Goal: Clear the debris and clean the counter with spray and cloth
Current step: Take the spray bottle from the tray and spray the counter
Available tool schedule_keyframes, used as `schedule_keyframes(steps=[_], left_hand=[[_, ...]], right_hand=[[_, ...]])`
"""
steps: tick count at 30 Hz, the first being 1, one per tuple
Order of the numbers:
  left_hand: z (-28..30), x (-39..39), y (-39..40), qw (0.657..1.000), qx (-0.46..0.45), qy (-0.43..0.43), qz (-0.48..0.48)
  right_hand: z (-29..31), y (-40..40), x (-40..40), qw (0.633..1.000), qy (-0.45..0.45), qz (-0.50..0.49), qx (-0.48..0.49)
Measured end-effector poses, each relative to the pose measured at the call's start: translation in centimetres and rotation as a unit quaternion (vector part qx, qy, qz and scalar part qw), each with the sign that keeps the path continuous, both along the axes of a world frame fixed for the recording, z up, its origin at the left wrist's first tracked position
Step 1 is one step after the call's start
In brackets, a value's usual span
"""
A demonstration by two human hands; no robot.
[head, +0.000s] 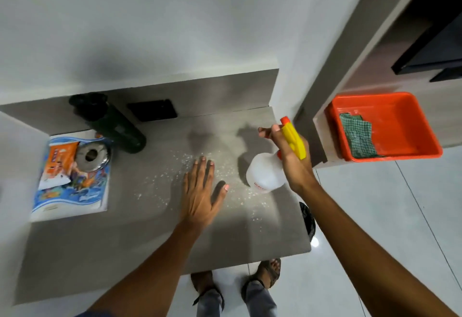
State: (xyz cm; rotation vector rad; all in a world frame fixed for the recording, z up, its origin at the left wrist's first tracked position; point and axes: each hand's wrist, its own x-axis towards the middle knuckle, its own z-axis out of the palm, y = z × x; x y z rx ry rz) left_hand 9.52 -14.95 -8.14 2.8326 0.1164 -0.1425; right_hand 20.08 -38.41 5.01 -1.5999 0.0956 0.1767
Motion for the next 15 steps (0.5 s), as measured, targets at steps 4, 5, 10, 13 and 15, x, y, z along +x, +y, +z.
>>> schedule_keyframes(steps=[4, 5, 10, 13, 15], left_hand=[[0.3, -2.8, 3.9, 0.999, -0.008, -0.001, 0.039], [0.4, -3.5, 4.8, 0.999, -0.007, -0.004, 0.049], [0.2, -7.3, 8.7, 0.995, 0.004, -0.047, 0.091], [-0.2, -9.3, 10.4, 0.991, -0.007, -0.046, 0.127], [-0.4, -10.2, 11.6, 0.988, -0.018, -0.043, 0.149]], right_hand=[[-0.3, 3.9, -2.2, 0.999, 0.025, 0.042, 0.008], [-0.2, 4.8, -2.7, 0.998, 0.043, 0.05, 0.008], [-1.0, 8.4, -5.6, 0.99, 0.111, 0.047, 0.07], [-1.5, 10.0, -8.1, 0.981, 0.159, 0.058, 0.089], [-1.7, 11.3, -9.6, 0.973, 0.2, 0.061, 0.099]])
